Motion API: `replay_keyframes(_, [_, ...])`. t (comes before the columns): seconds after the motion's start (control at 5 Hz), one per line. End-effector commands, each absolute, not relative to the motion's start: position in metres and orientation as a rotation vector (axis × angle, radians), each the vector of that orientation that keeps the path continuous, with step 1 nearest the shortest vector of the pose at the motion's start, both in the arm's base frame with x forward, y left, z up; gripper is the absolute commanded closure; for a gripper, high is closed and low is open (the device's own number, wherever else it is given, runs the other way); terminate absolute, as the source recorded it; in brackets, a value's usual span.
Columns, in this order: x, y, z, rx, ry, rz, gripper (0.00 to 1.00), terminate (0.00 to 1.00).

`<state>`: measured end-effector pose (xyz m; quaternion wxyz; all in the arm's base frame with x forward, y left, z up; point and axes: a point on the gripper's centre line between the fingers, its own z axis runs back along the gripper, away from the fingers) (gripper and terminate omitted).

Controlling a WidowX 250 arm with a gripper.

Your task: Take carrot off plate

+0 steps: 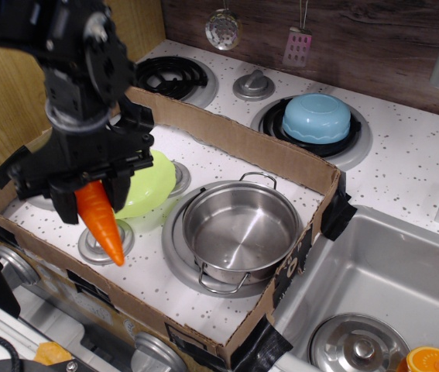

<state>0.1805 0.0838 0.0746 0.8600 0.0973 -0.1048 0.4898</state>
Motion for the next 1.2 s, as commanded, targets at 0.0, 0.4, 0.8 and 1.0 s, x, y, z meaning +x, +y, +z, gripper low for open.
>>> replay_keyframes(0.0, [0.195, 0.072, 0.055, 0.137, -0.193, 1.214, 1.00, 0.00])
replay_keyframes(0.4, [0.188, 0.055, 0.030, 0.062, -0.184, 1.238, 1.00, 0.00])
replay_keyframes(0.8, [0.180, 0.054, 0.019, 0.033, -0.219, 1.228, 0.00, 0.00])
replay_keyframes(1.0, [0.183, 0.060, 0.030, 0.037, -0.235, 1.193, 0.00, 0.00])
